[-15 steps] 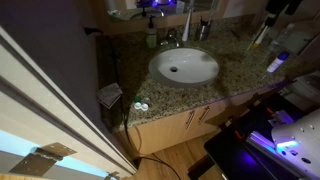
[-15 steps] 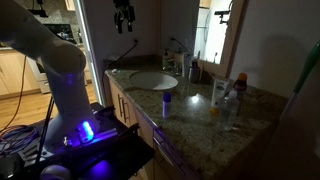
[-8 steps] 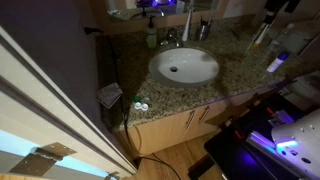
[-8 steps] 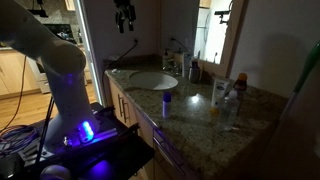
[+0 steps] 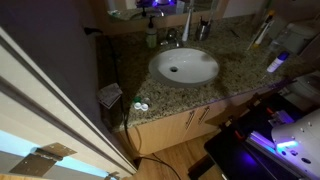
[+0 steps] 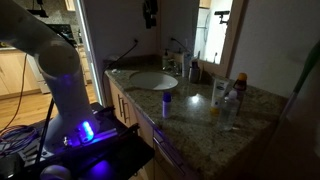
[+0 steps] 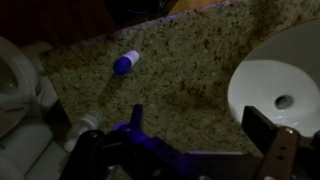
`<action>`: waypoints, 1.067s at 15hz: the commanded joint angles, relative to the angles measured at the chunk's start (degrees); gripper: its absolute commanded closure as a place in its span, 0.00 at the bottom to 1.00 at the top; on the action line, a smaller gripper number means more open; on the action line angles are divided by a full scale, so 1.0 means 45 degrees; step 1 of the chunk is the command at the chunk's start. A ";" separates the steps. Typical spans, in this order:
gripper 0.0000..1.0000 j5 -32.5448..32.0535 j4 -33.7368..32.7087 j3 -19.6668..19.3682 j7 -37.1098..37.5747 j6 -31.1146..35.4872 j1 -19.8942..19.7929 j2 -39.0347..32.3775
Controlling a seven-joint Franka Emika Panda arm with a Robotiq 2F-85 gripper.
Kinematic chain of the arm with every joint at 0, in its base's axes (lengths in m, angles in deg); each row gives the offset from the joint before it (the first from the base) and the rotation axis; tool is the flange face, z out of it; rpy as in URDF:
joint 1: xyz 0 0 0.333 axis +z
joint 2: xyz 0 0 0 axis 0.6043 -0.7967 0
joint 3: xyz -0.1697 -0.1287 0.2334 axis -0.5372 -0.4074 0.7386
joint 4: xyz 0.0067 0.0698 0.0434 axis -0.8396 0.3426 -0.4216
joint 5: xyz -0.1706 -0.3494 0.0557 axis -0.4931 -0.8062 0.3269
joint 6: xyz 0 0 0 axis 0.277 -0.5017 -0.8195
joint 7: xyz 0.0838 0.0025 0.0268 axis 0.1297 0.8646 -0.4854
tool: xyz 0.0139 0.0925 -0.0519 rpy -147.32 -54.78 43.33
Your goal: Pick the clear bottle on the left and put it near the sink
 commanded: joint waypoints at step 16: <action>0.00 -0.0618 -0.0565 -0.1041 0.2680 0.2835 -0.2421 -0.1310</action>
